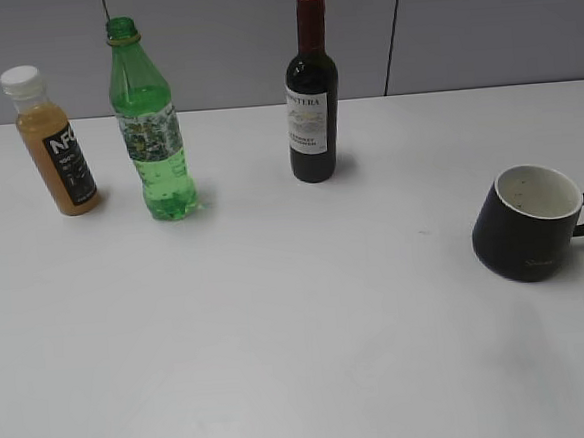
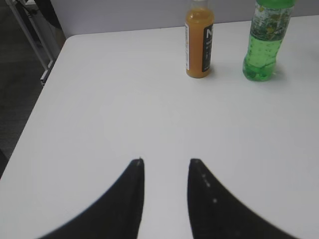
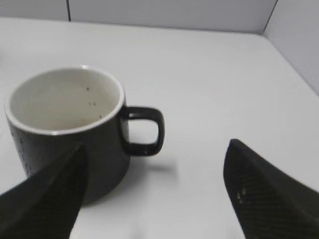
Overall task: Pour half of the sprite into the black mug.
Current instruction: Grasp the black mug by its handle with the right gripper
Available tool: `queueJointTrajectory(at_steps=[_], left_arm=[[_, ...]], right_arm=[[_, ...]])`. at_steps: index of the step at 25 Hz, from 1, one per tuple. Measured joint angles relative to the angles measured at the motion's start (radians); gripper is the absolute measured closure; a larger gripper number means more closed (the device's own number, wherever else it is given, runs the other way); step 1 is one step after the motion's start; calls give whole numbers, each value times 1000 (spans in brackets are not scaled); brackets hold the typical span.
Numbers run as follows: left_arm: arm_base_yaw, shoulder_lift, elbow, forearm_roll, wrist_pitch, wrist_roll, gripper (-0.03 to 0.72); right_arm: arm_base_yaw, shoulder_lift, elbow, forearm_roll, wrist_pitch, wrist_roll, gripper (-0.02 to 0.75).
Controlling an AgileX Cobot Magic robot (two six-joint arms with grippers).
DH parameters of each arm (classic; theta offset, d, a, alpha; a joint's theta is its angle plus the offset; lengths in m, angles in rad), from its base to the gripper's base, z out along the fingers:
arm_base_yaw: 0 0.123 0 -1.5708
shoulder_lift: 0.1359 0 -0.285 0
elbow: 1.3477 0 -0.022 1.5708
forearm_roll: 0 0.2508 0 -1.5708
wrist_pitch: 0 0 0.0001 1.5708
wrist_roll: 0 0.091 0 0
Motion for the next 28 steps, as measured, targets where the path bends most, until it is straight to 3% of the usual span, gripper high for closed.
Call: queueJointTrajectory(at_steps=[5, 15, 19, 24, 28], left_arm=[[0, 0, 0, 0, 0, 0, 451], [0, 0, 0, 0, 0, 0, 451], [0, 0, 0, 0, 0, 0, 451], [0, 0, 0, 0, 0, 0, 451], [0, 0, 0, 0, 0, 0, 451]], right_arm=[[0, 81, 0, -33, -1, 2, 96], [0, 83, 0, 74, -5, 3, 128], [-23, 84, 0, 48, -6, 4, 135], [-155, 84, 0, -76, -6, 4, 143], [-337, 84, 0, -322, -7, 36, 143]])
